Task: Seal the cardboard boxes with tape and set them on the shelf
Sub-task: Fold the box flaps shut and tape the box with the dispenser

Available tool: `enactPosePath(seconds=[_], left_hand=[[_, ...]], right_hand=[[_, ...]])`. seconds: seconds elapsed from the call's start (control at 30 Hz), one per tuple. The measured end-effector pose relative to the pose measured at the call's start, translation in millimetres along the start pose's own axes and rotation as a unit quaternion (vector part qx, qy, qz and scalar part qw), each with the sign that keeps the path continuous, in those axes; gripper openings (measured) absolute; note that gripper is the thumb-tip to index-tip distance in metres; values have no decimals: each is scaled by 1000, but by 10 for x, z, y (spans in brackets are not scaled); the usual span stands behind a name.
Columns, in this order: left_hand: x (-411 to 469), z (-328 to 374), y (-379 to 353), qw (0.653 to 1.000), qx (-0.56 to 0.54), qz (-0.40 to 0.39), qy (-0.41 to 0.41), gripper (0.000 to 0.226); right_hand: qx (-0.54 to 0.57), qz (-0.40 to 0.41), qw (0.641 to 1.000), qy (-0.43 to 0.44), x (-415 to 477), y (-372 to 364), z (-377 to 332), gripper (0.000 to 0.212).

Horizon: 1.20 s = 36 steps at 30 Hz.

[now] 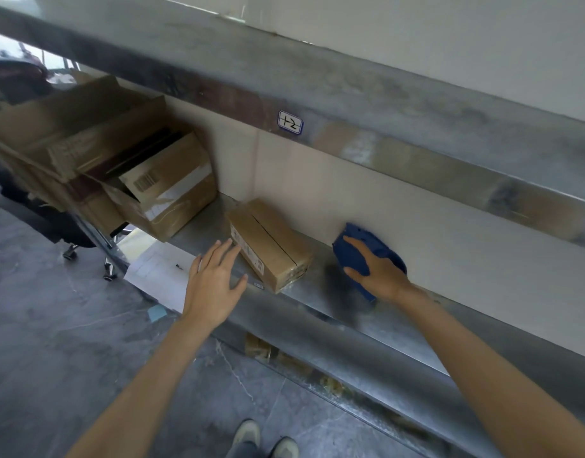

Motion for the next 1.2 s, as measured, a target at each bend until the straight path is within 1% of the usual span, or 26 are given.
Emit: enactPosePath(seconds=[0.07,0.13,0.2,0.3,0.43,0.5,0.6,0.73,0.87,0.97,1.2], left_hand=[[48,43,20,1000,-28,5,-4,56],[113,103,34,998,-70,8,-5,50],[183,173,35,993,-120,2,-4,47],[275,276,38,981,-195,-3,-13,42],[374,365,41,969,-243,-20,-30,40],[405,369,37,966,-251,-49,-37,41],[397,354,50,954,-274,-113,-37,42],[373,296,45,946,-279,-167,-9,43],[321,327,45,923,-325,-205,13,44],[300,360,48,913,-347,-214,13,38],[309,323,-27,921,-333,-200,16,34]], right_hand=[[-67,71,994,44,-51,149,-146,58],[-79,109,987,92,-116,276,-334,54],[-65,95,985,129,-185,358,-512,53],[-72,59,978,185,-261,385,-744,55],[-112,40,958,261,-344,315,-942,59],[-138,29,948,284,-390,282,-996,58],[-154,36,935,319,-458,265,-1052,54],[-159,44,926,341,-544,272,-1059,53],[-146,49,918,365,-623,280,-1105,53],[-137,53,917,371,-656,274,-1113,53],[-129,64,923,357,-700,290,-1113,53]])
Point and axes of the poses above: each hand's wrist, its own x-axis towards the middle knuckle, its own y-axis out of the back of the hand, z = x × y, the point moved 3 cm from there along x, towards the middle knuckle, and after that the axes turned 14 degrees about z, right-handed, at the moved point
